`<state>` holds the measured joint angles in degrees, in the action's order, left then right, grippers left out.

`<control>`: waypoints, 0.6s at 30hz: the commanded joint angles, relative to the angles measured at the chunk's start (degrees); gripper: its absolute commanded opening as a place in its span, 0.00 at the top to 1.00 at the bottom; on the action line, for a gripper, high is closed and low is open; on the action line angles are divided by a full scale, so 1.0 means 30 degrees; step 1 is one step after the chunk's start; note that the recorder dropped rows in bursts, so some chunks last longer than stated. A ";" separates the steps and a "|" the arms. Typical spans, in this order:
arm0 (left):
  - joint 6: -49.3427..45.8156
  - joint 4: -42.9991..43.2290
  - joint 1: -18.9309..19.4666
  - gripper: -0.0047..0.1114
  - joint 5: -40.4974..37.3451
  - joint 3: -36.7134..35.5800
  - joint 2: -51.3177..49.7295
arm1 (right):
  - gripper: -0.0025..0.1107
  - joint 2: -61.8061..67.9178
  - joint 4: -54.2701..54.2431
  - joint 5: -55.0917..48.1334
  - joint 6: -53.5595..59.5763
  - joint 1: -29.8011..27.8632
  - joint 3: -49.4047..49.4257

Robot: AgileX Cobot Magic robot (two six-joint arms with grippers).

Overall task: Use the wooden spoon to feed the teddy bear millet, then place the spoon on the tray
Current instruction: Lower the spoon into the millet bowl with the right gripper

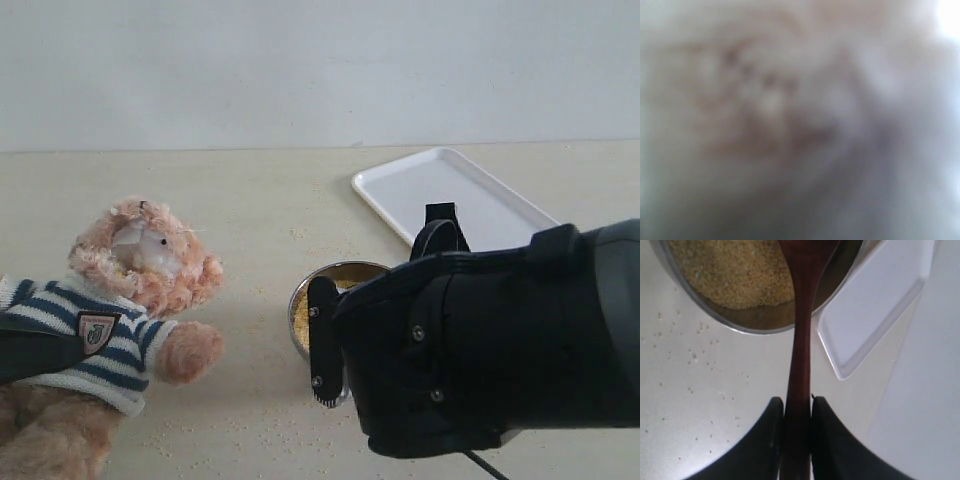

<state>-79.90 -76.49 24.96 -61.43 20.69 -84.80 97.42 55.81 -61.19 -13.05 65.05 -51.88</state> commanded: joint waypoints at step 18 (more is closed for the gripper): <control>-0.0094 -0.0350 0.0043 0.92 -0.0426 0.0014 0.0014 | 0.98 -0.0012 -0.2845 0.1514 -0.1041 0.0022 -0.0069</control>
<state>-79.90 -76.49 24.96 -61.43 20.69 -84.80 97.42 49.04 -57.29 -16.16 65.05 -51.88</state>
